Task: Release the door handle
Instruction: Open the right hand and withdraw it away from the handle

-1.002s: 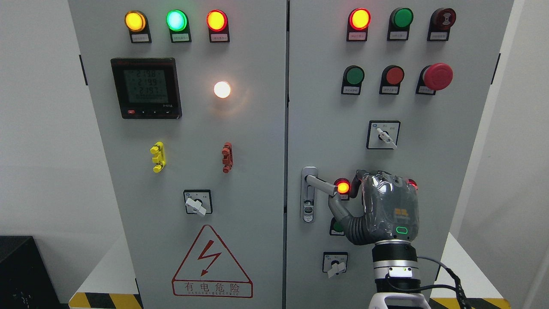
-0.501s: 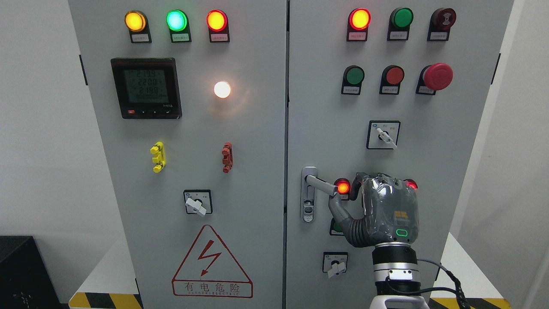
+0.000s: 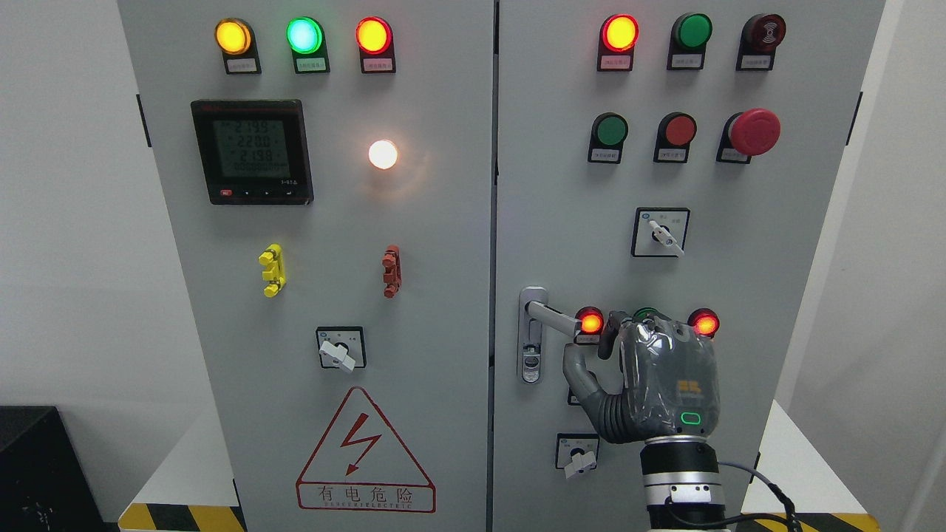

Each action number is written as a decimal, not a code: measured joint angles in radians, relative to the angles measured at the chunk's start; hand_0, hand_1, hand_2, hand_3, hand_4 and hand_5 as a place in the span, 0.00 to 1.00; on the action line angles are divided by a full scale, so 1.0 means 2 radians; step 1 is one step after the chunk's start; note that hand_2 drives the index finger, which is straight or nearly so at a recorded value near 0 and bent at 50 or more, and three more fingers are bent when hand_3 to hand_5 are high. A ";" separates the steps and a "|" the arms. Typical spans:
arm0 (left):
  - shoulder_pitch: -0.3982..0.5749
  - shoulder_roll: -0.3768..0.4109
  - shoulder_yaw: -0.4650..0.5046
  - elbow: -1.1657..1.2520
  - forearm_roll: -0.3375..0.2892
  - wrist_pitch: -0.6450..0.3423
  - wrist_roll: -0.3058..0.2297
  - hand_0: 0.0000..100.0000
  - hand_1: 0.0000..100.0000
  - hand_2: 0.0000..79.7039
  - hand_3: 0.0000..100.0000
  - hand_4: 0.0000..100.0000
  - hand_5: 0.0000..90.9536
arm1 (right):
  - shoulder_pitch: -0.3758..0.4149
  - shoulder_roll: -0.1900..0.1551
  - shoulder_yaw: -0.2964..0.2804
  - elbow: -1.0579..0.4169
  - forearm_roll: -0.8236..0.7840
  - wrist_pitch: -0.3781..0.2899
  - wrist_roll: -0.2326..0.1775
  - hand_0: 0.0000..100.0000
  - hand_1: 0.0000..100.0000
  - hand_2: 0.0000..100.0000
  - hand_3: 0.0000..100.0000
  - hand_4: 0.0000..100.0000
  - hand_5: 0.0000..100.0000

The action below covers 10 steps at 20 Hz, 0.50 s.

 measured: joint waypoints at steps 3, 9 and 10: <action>0.000 0.000 0.000 0.000 0.000 0.000 0.000 0.00 0.00 0.06 0.11 0.01 0.00 | 0.021 -0.001 -0.001 -0.010 -0.001 -0.017 -0.004 0.30 0.48 0.63 0.89 0.75 0.67; 0.000 0.000 0.000 0.000 0.000 0.000 0.000 0.00 0.00 0.06 0.11 0.01 0.00 | 0.074 -0.001 -0.028 -0.039 -0.003 -0.093 -0.012 0.29 0.46 0.47 0.75 0.62 0.46; 0.000 0.000 0.000 0.000 0.000 0.000 0.000 0.00 0.00 0.06 0.11 0.01 0.00 | 0.081 -0.001 -0.035 -0.043 -0.005 -0.108 -0.013 0.29 0.46 0.44 0.72 0.59 0.42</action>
